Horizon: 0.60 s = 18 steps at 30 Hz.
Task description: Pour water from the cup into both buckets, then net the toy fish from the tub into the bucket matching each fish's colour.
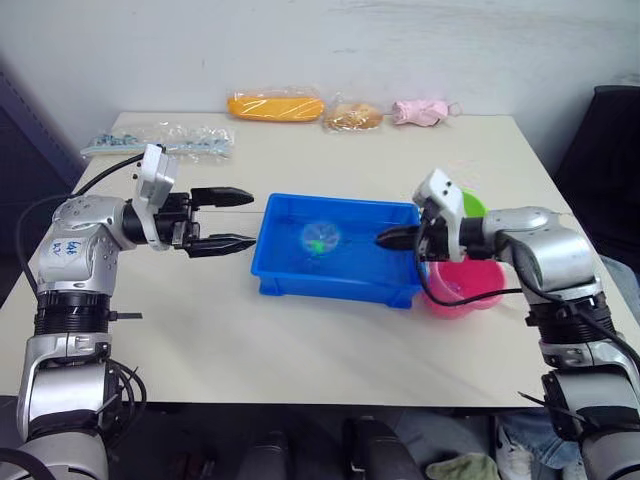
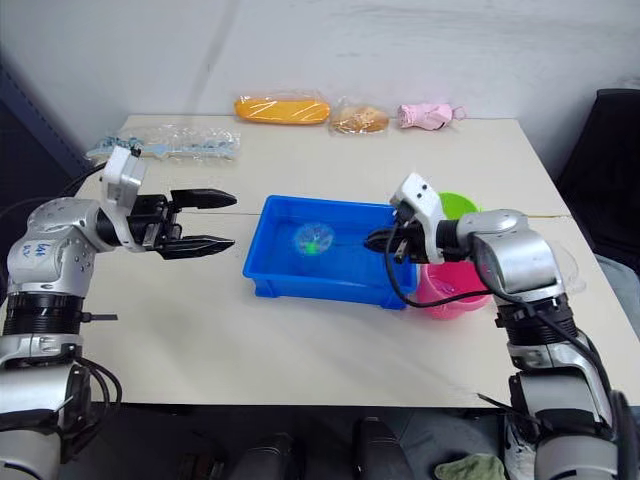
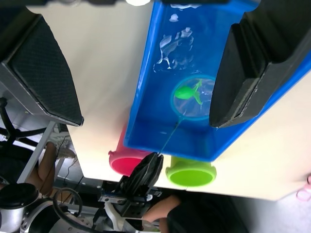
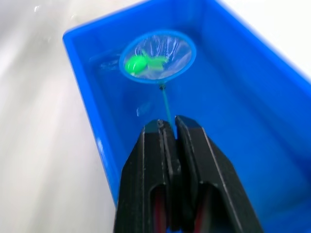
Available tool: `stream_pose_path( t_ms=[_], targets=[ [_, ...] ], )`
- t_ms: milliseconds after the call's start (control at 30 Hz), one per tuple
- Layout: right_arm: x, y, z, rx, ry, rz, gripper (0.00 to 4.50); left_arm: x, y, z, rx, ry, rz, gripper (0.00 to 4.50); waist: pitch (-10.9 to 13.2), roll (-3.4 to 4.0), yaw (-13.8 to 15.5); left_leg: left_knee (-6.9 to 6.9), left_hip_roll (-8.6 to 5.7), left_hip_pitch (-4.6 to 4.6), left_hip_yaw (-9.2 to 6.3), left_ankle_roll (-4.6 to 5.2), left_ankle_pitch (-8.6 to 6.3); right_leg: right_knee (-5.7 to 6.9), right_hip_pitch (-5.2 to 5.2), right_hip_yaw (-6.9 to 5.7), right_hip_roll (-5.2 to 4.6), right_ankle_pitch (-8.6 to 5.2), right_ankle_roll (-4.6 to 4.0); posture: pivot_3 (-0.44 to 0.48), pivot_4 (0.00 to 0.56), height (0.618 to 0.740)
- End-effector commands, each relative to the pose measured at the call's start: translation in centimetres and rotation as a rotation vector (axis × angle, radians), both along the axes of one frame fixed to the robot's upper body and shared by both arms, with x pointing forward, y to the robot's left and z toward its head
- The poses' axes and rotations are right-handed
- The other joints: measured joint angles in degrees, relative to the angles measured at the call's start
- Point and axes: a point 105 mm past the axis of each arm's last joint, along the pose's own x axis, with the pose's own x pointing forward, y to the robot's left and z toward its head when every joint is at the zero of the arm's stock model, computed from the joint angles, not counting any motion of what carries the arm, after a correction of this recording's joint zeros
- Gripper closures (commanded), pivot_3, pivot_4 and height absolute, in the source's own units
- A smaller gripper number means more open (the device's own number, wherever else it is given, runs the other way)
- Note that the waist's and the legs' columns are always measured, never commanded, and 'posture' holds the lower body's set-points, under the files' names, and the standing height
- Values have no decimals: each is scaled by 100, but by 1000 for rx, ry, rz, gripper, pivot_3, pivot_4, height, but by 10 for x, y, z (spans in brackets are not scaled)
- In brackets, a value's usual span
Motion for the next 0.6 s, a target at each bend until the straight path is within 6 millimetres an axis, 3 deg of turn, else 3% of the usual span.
stream_pose_path(
  t_ms=[33,233,367,600],
  targets=[
    [-13,-10,19,51,-56,-35,4500,1,0,13,-31,-57,35,17,0,0,5,0,0,0,0,0,0,-1,0,-1,0,0,0,0,150,740],
    [-23,-27,24,152,-82,-209,4500,8,-11,23,-144,-59,58,17,0,0,18,2,0,-1,-1,0,0,-5,0,0,0,0,0,0,150,740],
    [-29,-27,19,188,-83,-272,4500,15,-21,17,-151,-59,72,17,0,0,3,-1,0,0,-1,-1,1,-4,0,0,1,0,0,0,150,740],
    [-52,-50,26,202,-118,-385,4500,30,-47,11,-148,-79,70,17,0,0,114,-1,-2,-1,0,-2,1,-11,1,2,0,1,2,0,150,740]
  ],
)
